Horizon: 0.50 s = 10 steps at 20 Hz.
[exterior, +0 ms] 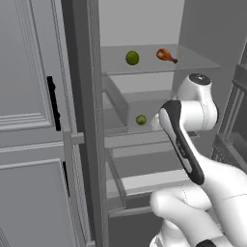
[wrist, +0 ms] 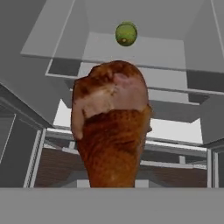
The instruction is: Place one lime and one chicken drumstick in each tupperware on the nearby counter, to pack two identical lunches.
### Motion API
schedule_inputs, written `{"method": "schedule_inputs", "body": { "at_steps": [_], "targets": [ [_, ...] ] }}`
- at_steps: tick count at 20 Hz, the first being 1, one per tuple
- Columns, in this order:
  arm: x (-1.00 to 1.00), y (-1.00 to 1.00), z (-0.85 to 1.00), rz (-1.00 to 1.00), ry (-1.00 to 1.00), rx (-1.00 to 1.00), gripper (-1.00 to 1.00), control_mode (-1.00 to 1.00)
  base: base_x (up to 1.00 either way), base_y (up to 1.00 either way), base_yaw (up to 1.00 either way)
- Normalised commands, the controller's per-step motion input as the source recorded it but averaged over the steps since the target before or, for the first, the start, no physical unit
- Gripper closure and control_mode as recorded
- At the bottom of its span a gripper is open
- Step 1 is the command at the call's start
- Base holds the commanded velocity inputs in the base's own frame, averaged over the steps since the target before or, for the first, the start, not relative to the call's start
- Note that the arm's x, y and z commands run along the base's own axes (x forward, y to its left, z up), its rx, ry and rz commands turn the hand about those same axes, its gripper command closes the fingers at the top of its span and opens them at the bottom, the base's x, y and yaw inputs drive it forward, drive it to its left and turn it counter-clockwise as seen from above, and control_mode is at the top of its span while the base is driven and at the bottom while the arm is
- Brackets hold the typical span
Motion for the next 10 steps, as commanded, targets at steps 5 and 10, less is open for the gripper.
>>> {"method": "schedule_inputs", "body": {
  "at_steps": [5, 10],
  "targets": [
    [0.0, 0.0, 0.0, 0.0, 0.0, 0.0, 1.0, 1.0, -1.0, -0.01, 0.0],
    [0.0, 0.0, 0.0, 0.0, 0.0, 0.0, 1.0, 1.0, -1.0, 0.0, 0.0]
  ]
}}
